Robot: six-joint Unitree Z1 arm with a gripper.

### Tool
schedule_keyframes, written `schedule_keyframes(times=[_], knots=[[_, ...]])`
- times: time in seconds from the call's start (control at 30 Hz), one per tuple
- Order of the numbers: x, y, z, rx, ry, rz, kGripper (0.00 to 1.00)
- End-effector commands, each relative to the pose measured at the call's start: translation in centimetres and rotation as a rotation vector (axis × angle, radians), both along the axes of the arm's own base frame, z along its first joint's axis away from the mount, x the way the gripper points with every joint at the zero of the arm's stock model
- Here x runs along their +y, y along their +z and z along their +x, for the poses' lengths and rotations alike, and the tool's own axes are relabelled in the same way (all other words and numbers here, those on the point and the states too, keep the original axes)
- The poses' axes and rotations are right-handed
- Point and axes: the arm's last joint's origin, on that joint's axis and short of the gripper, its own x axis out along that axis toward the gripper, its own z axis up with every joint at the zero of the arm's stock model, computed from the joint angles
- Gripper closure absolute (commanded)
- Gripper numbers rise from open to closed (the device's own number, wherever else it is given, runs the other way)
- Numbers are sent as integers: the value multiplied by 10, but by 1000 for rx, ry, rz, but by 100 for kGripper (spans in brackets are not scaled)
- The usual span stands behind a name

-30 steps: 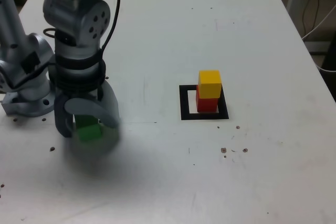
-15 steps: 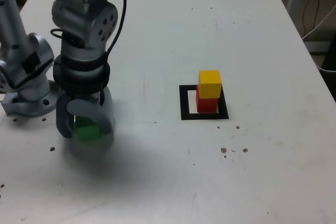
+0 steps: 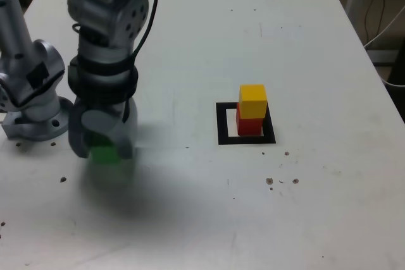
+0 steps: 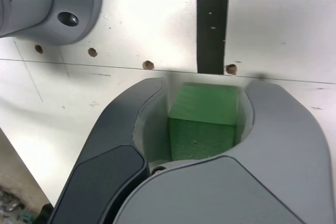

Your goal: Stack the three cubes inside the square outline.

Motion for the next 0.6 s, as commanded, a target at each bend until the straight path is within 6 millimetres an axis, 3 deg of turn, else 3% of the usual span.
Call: schedule_keyframes(times=[0.0, 0.27, 0.57], knots=[[1, 18, 13, -21, -16, -1, 86], [28, 88, 54, 20, -51, 64, 86], [39, 109, 111, -52, -43, 47, 86]])
